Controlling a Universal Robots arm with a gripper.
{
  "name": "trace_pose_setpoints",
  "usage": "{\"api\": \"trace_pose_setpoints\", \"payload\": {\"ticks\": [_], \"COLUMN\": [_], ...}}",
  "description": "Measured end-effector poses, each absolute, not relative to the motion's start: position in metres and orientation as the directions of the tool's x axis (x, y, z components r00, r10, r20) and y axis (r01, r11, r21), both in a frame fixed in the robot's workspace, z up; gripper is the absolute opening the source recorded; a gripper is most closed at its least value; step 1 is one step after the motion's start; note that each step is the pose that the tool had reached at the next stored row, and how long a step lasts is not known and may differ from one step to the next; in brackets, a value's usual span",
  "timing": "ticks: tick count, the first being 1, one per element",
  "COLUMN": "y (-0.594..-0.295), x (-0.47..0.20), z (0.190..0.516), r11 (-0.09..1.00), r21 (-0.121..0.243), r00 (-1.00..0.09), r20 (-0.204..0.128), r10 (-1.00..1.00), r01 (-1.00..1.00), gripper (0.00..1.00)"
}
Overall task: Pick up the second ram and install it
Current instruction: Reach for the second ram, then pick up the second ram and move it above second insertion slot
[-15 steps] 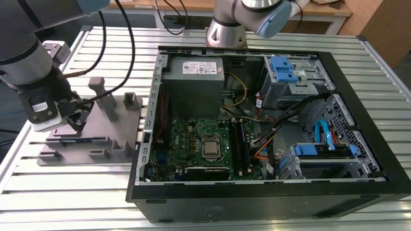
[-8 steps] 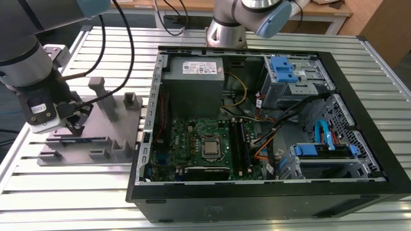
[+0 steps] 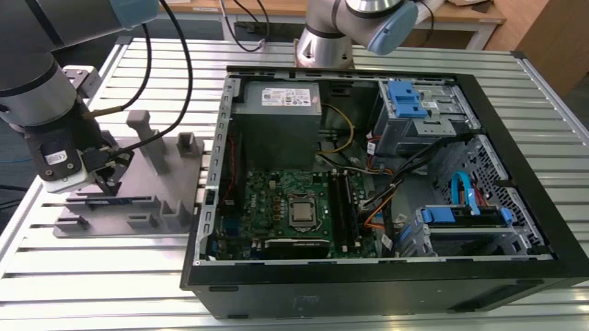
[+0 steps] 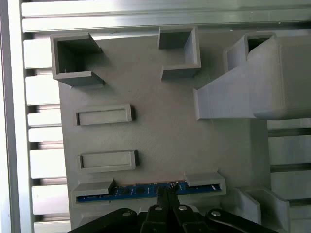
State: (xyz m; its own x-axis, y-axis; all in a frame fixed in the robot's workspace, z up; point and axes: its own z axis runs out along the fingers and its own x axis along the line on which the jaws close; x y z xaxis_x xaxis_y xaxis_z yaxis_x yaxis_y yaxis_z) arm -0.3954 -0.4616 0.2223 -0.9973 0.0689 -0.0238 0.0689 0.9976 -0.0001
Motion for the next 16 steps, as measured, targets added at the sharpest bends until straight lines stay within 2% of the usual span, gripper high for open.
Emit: {"api": "trace_pose_setpoints", "payload": {"ticks": [16], "y": [-0.4616], "x": [-0.3953], "z": [0.2222], "r11": [1.000], "r21": [0.000], "r00": [-1.000], "r20": [-0.024], "r10": [0.006], "r01": [0.006], "gripper": [0.11]}}
